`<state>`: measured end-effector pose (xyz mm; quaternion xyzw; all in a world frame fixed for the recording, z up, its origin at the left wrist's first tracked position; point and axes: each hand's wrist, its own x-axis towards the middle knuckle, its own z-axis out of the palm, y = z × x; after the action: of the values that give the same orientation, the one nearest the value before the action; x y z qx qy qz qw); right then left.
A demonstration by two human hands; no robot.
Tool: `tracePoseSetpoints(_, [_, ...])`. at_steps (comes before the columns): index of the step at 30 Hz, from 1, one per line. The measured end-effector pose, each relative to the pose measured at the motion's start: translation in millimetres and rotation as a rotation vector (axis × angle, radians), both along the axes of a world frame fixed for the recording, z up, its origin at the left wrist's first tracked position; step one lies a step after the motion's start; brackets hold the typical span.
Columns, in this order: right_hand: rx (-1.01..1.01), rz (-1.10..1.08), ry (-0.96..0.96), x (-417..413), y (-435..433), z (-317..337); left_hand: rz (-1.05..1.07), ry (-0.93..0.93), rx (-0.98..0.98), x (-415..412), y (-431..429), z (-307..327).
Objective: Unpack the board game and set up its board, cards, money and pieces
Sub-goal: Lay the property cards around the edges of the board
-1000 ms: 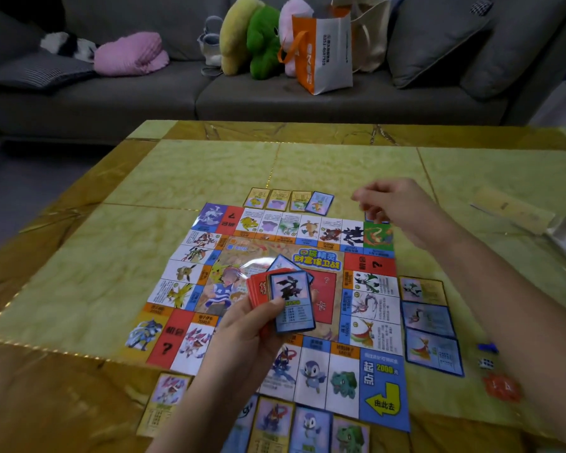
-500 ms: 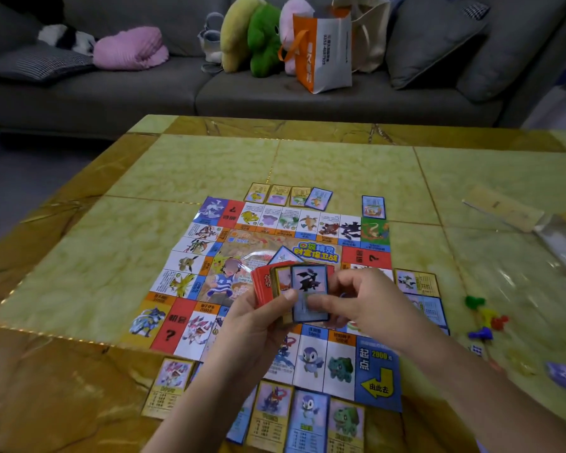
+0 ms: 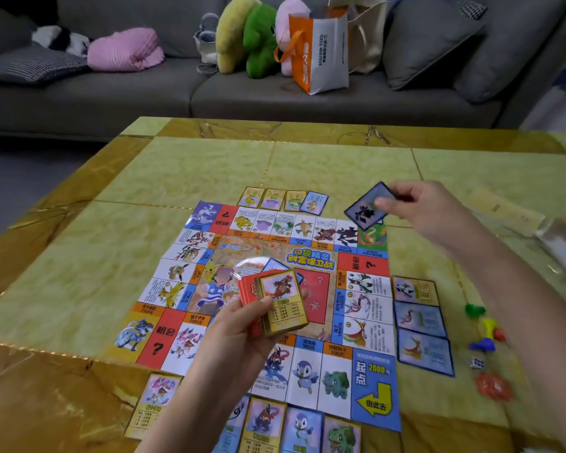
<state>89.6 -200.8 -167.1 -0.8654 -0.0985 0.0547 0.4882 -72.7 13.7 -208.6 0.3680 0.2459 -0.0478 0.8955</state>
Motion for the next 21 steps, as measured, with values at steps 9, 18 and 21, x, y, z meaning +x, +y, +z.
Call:
tracePoseSetpoints(9, [-0.281,0.107,-0.061,110,29,-19,0.038,0.020,0.032,4,4,3])
tracePoseSetpoints(18, [-0.445,0.168,0.090,145,38,-54,0.015,0.041,0.005,6,10,2])
tracePoseSetpoints(21, [-0.420,0.185,0.104,144,35,-55,0.024,0.050,-0.012,6,11,0])
